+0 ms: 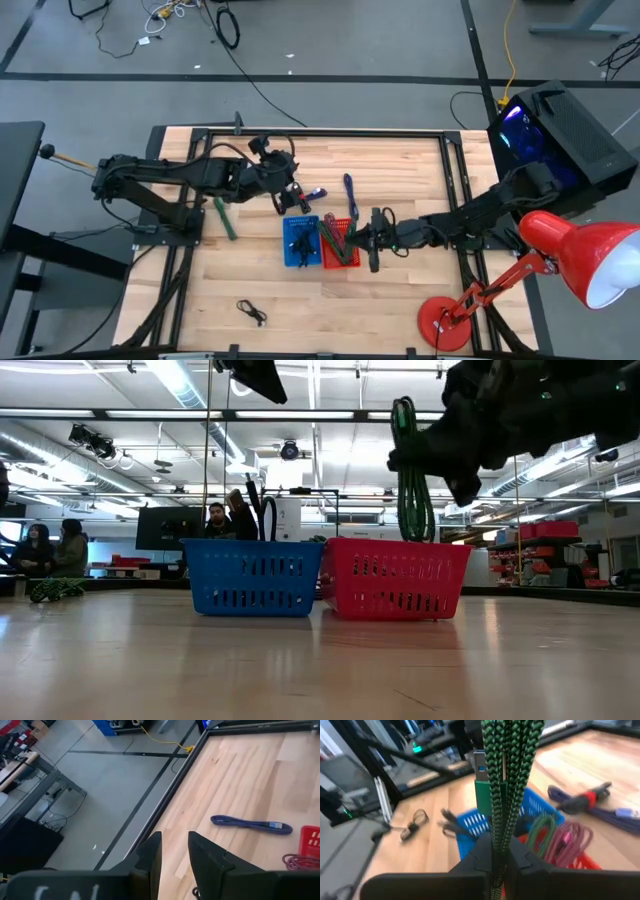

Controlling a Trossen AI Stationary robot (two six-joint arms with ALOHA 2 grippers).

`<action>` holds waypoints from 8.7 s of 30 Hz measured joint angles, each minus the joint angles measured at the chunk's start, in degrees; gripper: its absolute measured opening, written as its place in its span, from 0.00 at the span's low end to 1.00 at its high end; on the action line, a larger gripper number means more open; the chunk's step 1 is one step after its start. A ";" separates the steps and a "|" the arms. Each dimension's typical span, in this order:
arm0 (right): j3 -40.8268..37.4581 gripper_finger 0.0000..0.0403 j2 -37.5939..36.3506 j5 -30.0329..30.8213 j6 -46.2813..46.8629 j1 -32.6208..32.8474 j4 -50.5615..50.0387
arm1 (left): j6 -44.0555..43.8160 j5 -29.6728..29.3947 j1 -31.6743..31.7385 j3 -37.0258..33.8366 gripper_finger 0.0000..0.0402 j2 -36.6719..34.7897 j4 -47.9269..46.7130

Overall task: Pick & Place USB Port
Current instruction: Put the black and green USB cable into the red basket, then put the black and blue USB cable into the red basket, then put the black and green USB cable into the red basket

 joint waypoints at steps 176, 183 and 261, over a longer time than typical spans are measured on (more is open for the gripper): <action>8.48 0.01 24.01 39.37 9.42 11.12 24.66 | -7.61 1.60 1.12 0.00 0.25 0.04 -14.23; 8.48 0.01 23.97 39.78 13.74 11.12 20.97 | -7.61 1.60 1.12 0.00 0.25 0.04 -14.23; 8.44 0.36 0.08 33.06 -25.30 4.34 -6.90 | -106.78 27.14 -13.29 -44.92 0.25 -12.22 -14.53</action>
